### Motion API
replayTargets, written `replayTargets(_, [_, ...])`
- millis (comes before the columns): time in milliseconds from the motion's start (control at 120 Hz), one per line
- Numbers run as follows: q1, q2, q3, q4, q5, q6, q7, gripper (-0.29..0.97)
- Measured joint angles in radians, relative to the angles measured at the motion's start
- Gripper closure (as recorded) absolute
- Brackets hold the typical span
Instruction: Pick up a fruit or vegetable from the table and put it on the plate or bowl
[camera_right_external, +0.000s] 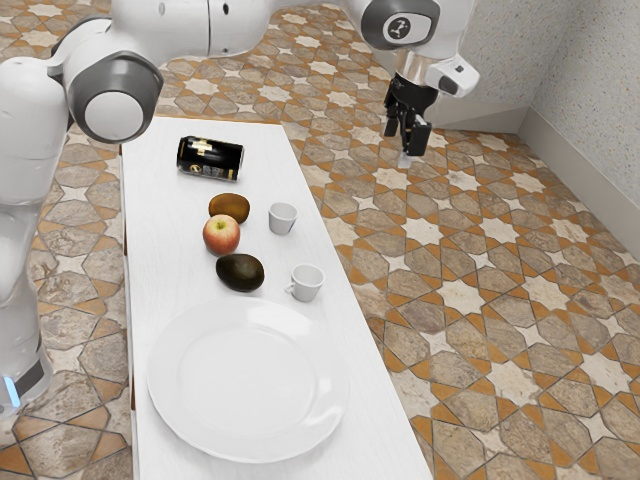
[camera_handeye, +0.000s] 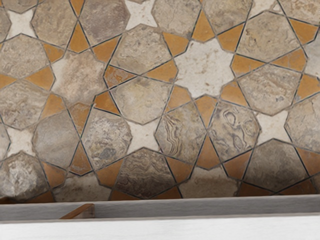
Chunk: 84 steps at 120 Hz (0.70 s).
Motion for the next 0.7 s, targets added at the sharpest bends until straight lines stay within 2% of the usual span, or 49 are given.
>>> replayTargets(267, [0.001,0.000,0.002,-0.001,-0.004,-0.001,0.016,0.00])
replayTargets(375, [0.007,-0.004,0.044,-0.004,-0.046,-0.002,0.037,0.00])
replayTargets(600, [-0.001,-0.020,-0.065,-0.009,-0.055,-0.011,0.196,0.00])
replayTargets(700, [-0.002,-0.035,-0.081,-0.014,-0.050,-0.025,0.267,0.00])
